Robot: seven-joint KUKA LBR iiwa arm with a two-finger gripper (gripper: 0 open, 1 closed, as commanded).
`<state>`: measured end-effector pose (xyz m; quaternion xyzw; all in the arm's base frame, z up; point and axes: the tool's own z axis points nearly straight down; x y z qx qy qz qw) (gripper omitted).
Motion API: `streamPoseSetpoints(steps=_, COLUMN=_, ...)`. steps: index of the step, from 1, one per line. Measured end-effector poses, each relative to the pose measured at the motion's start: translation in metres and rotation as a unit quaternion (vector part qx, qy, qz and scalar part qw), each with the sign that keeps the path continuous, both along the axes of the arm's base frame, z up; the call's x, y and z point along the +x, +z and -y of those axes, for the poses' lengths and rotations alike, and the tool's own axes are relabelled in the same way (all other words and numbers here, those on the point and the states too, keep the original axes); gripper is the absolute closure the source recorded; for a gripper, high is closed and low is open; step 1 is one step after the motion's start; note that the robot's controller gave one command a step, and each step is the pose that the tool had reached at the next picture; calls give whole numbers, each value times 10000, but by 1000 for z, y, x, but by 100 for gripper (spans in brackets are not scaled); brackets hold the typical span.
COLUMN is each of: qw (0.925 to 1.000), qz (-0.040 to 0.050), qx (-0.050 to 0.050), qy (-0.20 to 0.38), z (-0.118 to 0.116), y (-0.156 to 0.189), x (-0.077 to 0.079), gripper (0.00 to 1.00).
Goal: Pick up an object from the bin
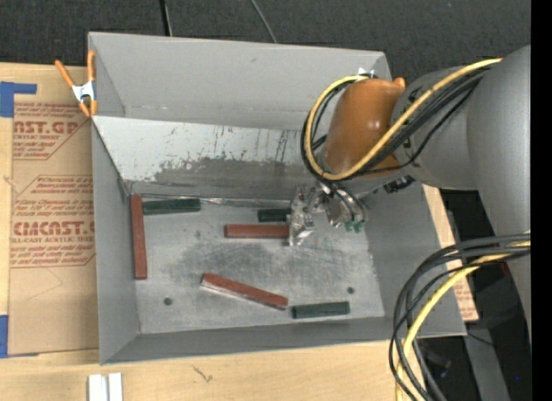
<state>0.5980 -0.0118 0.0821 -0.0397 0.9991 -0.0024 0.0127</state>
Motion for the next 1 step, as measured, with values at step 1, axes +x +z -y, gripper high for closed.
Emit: streamPoseSetpoints(steps=1, qw=9999, qz=-116, qx=18, qy=-75, z=8, y=128, x=-26, gripper=100)
